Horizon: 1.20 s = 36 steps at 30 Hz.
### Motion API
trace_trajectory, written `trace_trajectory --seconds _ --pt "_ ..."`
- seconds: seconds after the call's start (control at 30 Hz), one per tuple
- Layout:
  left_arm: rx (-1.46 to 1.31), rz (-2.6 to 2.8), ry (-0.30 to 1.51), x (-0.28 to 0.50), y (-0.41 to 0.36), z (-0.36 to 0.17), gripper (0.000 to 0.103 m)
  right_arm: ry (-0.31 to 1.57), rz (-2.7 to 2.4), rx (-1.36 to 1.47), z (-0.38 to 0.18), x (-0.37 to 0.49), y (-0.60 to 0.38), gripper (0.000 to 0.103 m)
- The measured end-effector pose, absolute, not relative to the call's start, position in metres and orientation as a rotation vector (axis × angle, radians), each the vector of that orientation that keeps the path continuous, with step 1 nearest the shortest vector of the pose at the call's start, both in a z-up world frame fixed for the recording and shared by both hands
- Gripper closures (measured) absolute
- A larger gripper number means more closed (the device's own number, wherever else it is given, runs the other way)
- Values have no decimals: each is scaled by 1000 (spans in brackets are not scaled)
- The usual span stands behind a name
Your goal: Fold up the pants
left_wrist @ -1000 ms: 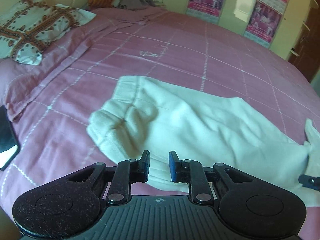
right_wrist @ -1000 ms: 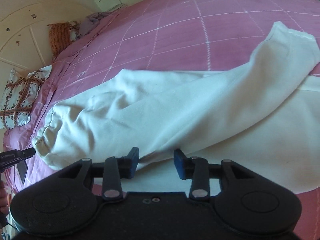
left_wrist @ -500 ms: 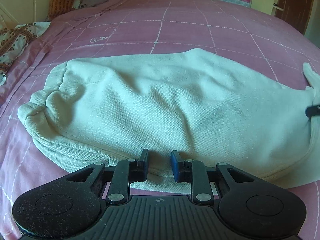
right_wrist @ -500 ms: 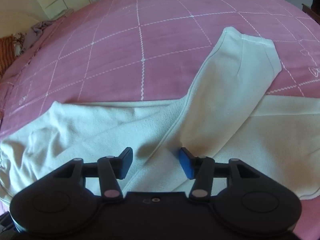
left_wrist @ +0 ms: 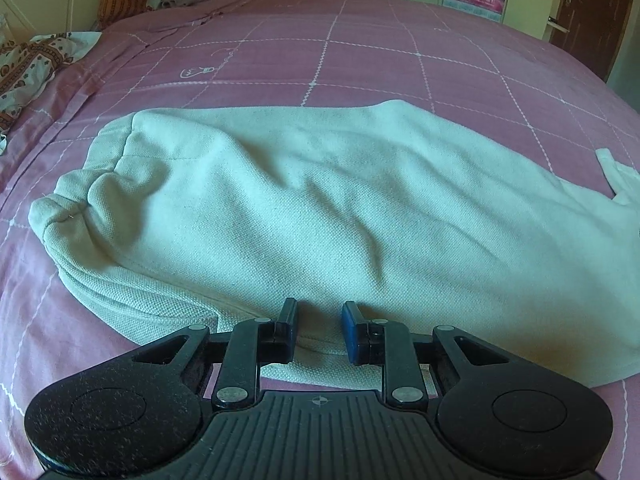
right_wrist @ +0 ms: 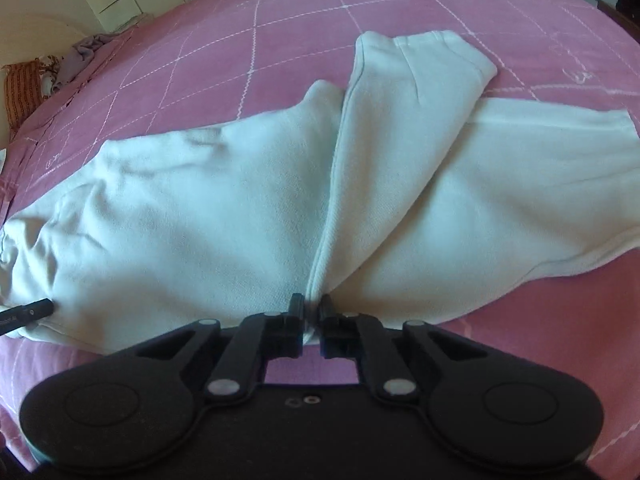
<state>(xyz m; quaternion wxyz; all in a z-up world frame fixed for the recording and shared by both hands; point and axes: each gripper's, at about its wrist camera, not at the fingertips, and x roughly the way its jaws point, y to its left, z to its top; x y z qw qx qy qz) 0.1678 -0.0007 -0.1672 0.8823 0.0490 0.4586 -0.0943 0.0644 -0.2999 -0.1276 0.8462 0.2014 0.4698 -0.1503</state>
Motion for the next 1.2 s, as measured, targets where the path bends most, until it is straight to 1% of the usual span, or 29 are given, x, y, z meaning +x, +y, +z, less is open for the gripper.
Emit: trace_trajectory --seconds 0.03,0.1,0.17,0.2,0.23,0.37,0.4,0.47,0.5,0.53,0.57,0.6,0.67,0.77,0.87,0.97,1.03,1.2 --pt "98 -197 957 169 0 -167 79 989 -315 400 -121 68 -296 78" --pt "94 -196 959 169 0 -167 79 971 -303 365 -108 72 -294 71" --pt "96 -197 956 169 0 -168 79 938 -340 303 -96 78 -302 61" --pt "100 -197 953 169 0 -168 79 929 -371 270 -92 83 -307 47" --pt "102 -198 951 168 -1 -168 79 922 -397 248 -90 89 -312 38" --pt "110 -195 950 168 -2 -168 79 933 -434 137 -95 124 -322 37" --pt "110 -194 950 168 -2 -168 78 954 -438 118 -100 135 -322 38" --pt "114 -193 949 168 -2 -169 78 988 -442 112 -110 149 -323 46" --pt "117 -192 948 168 -3 -169 78 1001 -436 107 -114 155 -324 55" --pt "118 -192 948 168 -3 -169 78 1007 -442 93 -117 158 -325 70" --pt "119 -191 948 168 -3 -169 78 1004 -453 94 -118 160 -327 81" --pt "122 -190 947 168 -4 -169 78 992 -459 124 -116 159 -333 94" --pt "129 -191 944 167 -4 -169 78 960 -454 206 -107 152 -345 97" --pt "135 -192 940 166 -4 -170 77 900 -458 245 -88 131 -358 98" --pt "140 -189 940 166 -5 -170 77 847 -484 354 -72 97 -377 98" --pt "146 -189 939 166 -5 -170 77 898 -462 358 -78 74 -383 97" --pt "142 -186 939 166 -5 -170 77 900 -483 340 -84 63 -382 97" --pt "155 -186 932 165 -7 -170 77 940 -553 493 -113 38 -400 98"
